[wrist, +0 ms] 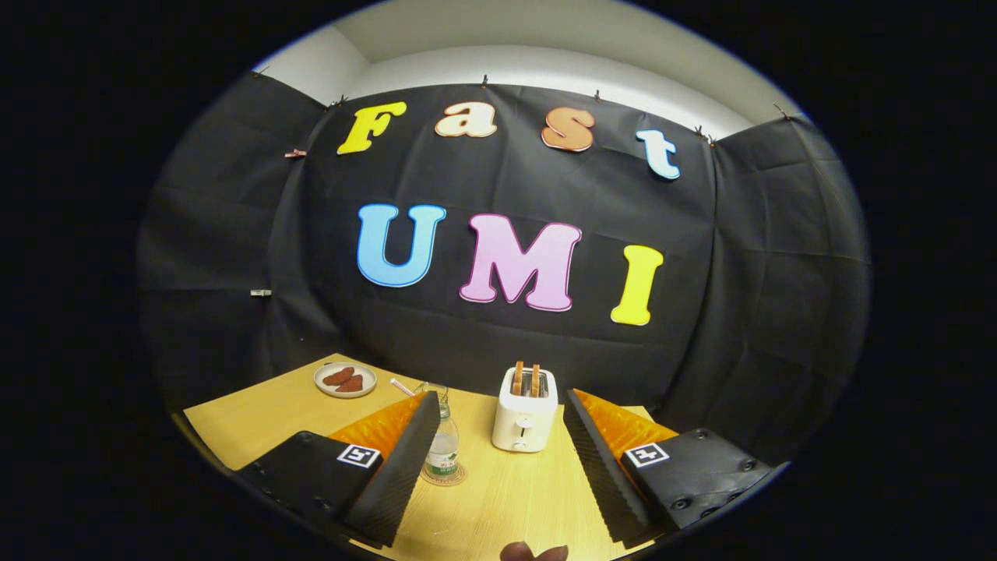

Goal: Take the bottle from table, then pour the juice into the cup, finally place the bottle on the coaster

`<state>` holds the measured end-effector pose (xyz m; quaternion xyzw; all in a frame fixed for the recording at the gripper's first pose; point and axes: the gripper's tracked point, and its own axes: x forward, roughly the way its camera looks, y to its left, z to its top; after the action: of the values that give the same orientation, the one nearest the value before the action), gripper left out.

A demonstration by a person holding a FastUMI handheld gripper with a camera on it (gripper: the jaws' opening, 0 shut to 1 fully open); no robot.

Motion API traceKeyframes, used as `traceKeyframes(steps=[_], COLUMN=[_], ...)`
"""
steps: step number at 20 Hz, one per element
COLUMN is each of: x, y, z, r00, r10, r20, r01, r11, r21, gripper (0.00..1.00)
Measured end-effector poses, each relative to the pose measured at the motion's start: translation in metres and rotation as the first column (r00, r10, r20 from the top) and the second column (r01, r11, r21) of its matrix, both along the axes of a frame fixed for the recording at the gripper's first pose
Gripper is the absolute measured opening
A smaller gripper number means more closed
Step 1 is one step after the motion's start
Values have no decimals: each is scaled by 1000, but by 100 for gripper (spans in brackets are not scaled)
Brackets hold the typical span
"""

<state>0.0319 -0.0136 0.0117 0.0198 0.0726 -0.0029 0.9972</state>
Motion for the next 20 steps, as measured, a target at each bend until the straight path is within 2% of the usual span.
traceKeyframes(steps=[5, 10, 20], x=[-17, -27, -28], y=[-12, -19, -17], z=[24, 29, 39], r00=[997, 997, 996], r10=[-58, -63, -60], r20=[42, 52, 69], r01=[58, 67, 66], r11=[998, 995, 994], r21=[-14, -77, -89], gripper=[98, 98, 97])
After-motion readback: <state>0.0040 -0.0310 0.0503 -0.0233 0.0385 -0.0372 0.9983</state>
